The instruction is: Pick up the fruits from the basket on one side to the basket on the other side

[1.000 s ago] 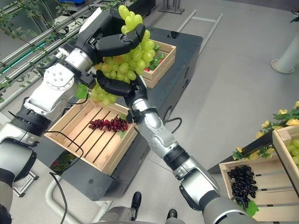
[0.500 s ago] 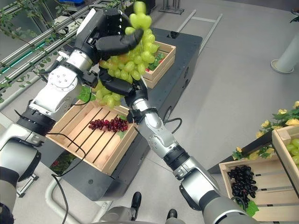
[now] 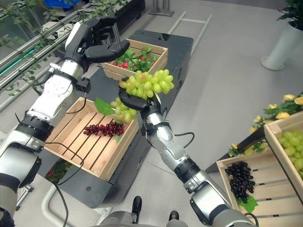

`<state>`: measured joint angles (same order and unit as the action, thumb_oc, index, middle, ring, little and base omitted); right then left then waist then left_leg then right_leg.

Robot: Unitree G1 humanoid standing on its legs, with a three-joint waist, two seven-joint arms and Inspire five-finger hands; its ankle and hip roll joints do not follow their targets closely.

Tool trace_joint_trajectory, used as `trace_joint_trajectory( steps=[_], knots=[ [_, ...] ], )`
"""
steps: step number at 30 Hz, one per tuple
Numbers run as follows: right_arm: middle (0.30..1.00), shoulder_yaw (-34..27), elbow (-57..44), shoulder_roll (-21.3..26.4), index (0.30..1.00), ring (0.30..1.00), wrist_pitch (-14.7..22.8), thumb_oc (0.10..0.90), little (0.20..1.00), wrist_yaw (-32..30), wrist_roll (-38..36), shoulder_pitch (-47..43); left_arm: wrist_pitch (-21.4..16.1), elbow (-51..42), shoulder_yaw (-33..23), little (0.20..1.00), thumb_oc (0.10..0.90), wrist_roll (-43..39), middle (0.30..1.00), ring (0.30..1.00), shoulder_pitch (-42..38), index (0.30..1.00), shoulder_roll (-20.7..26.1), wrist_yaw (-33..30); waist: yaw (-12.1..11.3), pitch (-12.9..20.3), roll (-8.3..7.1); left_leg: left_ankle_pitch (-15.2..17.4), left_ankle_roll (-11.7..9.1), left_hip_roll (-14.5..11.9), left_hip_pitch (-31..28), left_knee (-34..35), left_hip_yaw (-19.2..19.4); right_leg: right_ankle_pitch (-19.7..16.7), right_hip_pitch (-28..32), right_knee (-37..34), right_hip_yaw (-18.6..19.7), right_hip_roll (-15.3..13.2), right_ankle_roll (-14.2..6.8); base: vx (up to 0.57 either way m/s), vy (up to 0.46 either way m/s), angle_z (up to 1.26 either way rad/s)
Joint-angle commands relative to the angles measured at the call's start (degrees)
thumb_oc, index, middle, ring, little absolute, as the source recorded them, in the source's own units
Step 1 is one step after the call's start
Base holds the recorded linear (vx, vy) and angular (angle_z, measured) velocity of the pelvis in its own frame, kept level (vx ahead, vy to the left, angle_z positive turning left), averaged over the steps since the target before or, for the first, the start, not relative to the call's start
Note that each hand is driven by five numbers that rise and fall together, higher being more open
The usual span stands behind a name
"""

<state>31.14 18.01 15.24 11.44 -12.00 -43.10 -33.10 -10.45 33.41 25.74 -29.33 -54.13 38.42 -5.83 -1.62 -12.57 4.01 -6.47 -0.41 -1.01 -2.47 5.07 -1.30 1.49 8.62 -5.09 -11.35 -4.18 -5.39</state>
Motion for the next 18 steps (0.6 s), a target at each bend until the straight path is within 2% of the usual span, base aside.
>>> trace_joint_trajectory(
  steps=[1,3,8,13,18],
  knots=[
    [0.300,-6.5,-6.2,-1.1,0.300,0.300,5.3,0.400,0.300,-0.1,4.1,-0.5,-6.2,7.9,-4.2,0.900,0.800,1.7,0.900,0.900,-0.4,0.900,0.0,-1.0,1.7,10.8,-2.10,5.6,-1.2,-0.8,-1.7,-0.1,1.6,-2.4,-1.4,0.1,1.4,-2.4,2.0,0.01,0.050,-0.29],
    [0.300,-7.0,-6.2,-0.2,0.300,0.300,4.7,0.400,0.300,0.0,4.6,-0.3,-6.6,8.0,-4.5,0.900,0.800,1.7,0.900,0.900,0.3,0.900,-0.1,-0.6,2.0,10.7,-2.23,5.7,-1.2,-0.9,-1.8,-0.1,1.9,-2.5,-1.5,0.1,1.8,-2.3,2.0,0.01,0.039,-0.29],
    [0.300,-8.3,-5.0,5.4,0.300,0.300,-0.4,0.400,0.300,5.2,8.6,4.3,-9.4,6.2,-6.7,0.900,0.800,2.1,0.900,0.900,6.1,0.900,-1.5,-0.2,4.1,10.4,-3.06,6.2,-0.7,-1.3,-2.6,-0.1,4.5,-3.0,-2.4,0.1,4.3,-2.3,1.7,0.02,0.059,-0.24],
    [0.300,-9.3,-7.0,9.2,0.300,0.300,-3.8,0.400,0.300,10.8,11.0,7.7,-9.4,2.2,-8.1,0.900,0.800,3.3,0.900,0.900,12.0,0.900,-3.6,-1.1,5.4,9.7,-3.94,6.7,-0.5,-1.5,-3.0,-0.1,6.1,-3.4,-3.0,0.1,6.0,-2.0,1.5,0.01,0.042,-0.34],
    [0.300,-12.0,-12.9,13.8,0.300,0.300,-8.7,0.400,0.300,18.5,14.1,12.1,-7.7,-1.7,-10.9,0.900,0.800,-0.3,0.900,0.900,21.3,0.900,-10.8,0.4,7.0,8.6,-5.37,7.4,0.0,-1.8,-4.1,-0.1,8.1,-3.9,-3.3,0.1,8.2,-1.8,1.0,0.03,0.043,-0.28]
  ],
)
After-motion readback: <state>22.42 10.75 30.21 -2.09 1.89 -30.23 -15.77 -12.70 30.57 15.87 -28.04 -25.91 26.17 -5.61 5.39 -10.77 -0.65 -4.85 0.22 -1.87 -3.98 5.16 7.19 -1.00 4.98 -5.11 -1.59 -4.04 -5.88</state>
